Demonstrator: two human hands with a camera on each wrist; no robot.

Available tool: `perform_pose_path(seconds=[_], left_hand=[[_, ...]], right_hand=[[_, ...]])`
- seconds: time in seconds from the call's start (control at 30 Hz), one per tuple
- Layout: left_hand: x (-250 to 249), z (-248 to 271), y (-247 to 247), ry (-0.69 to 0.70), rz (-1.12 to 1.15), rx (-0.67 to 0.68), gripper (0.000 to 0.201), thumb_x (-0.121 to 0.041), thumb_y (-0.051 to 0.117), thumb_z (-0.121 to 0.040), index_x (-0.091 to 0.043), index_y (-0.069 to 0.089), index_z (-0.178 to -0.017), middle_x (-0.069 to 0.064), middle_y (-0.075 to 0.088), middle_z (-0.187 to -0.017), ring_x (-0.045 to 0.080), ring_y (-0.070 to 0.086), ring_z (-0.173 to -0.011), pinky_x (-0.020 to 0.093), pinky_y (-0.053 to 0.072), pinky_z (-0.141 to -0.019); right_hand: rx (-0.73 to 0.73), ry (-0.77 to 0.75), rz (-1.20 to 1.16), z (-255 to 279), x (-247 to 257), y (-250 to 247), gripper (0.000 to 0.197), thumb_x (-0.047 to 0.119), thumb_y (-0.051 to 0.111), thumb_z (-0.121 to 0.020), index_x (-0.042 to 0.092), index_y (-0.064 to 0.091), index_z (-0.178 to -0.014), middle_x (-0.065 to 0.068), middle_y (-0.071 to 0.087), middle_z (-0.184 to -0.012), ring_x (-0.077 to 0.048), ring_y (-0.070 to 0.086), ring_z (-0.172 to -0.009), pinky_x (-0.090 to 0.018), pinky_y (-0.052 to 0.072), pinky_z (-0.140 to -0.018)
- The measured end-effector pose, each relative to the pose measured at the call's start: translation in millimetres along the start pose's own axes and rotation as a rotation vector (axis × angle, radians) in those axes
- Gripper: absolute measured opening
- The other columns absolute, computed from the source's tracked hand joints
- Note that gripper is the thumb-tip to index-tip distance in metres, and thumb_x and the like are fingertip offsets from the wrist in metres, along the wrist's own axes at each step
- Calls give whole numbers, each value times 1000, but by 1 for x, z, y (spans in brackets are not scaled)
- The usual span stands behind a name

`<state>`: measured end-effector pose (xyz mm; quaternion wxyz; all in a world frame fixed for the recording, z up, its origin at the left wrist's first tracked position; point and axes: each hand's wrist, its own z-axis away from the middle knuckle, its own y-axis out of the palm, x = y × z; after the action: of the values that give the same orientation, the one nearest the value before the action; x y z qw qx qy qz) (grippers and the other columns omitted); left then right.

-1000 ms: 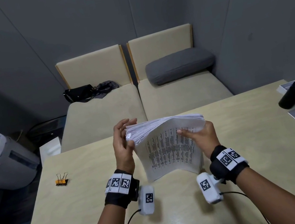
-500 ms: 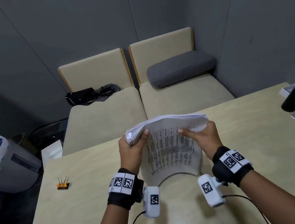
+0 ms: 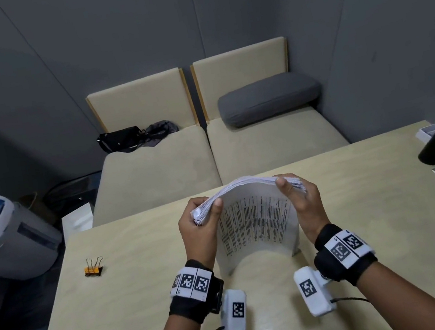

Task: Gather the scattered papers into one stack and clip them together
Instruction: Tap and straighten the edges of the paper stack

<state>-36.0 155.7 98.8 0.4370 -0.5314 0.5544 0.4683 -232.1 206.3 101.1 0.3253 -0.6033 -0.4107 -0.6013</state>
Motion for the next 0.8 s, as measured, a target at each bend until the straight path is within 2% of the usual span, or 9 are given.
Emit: perform_pose_path(seconds=[0.07,0.17,0.23,0.33,0.43,0.5,0.57,0.7,0.8], left_hand=[[-1,-3,5,-4,-19,-17,26,-20,75,-82,2,61,-81,-2,57,-69,4,51,-63,16,44,-60],[-1,-8,8,-9,-10,-41,22,-16,73,-83,3,62,-80,-2,58,-70,4,52,-63,15,44,-61],[-1,-10,8,-10,-14,-42,20,-17,72,-84,1,63,-79,-2,57,-69,3,51,-62,14,44,-59],[1,-15,6,-11,-29,-26,16,-17,72,-85,-10,62,-74,-4,56,-67,0,50,-59,12,43,-57],[2,-22,3,-23,-57,-16,14,-17,72,-84,-18,62,-74,-6,58,-68,-2,53,-60,13,45,-58],[3,-25,0,-90,-31,33,9,-14,73,-83,-17,65,-81,-6,65,-74,-2,60,-64,14,49,-62],[5,-27,-3,-167,4,99,15,-10,75,-81,-12,68,-94,-3,71,-83,1,68,-72,17,53,-65],[0,-34,-7,-134,-96,124,22,-13,78,-79,-17,69,-98,-2,73,-85,3,70,-73,24,58,-68],[0,-38,-14,-94,-148,77,17,-16,79,-78,-25,68,-88,-3,71,-79,-1,67,-64,23,60,-65]], right_hand=[[-80,6,9,-2,2,7,42,53,57,-83,14,70,-76,-1,65,-69,-18,61,-66,-32,49,-64],[-221,51,41,-7,5,13,43,40,57,-87,22,52,-49,10,48,-50,-12,46,-51,-31,39,-57],[-246,38,84,-10,6,12,47,37,57,-88,25,47,-44,12,44,-45,-11,42,-49,-28,36,-57],[-122,-9,37,-9,3,5,35,49,61,-81,22,59,-59,10,56,-55,-11,53,-55,-26,44,-56],[96,139,58,-7,-12,-6,38,42,82,-67,17,70,-92,3,75,-86,-12,71,-83,-26,55,-76],[143,203,195,-7,-26,-10,30,21,87,-66,24,68,-89,5,74,-89,-12,70,-90,-29,54,-82],[114,216,289,-8,-36,-10,30,11,86,-67,28,65,-81,8,70,-85,-14,68,-85,-27,55,-77],[36,179,369,-14,-39,-4,22,15,87,-66,16,69,-78,-2,70,-78,-21,70,-79,-28,57,-68],[178,192,409,-13,-34,-4,26,17,88,-64,19,69,-81,1,72,-82,-13,71,-80,-24,57,-69]])
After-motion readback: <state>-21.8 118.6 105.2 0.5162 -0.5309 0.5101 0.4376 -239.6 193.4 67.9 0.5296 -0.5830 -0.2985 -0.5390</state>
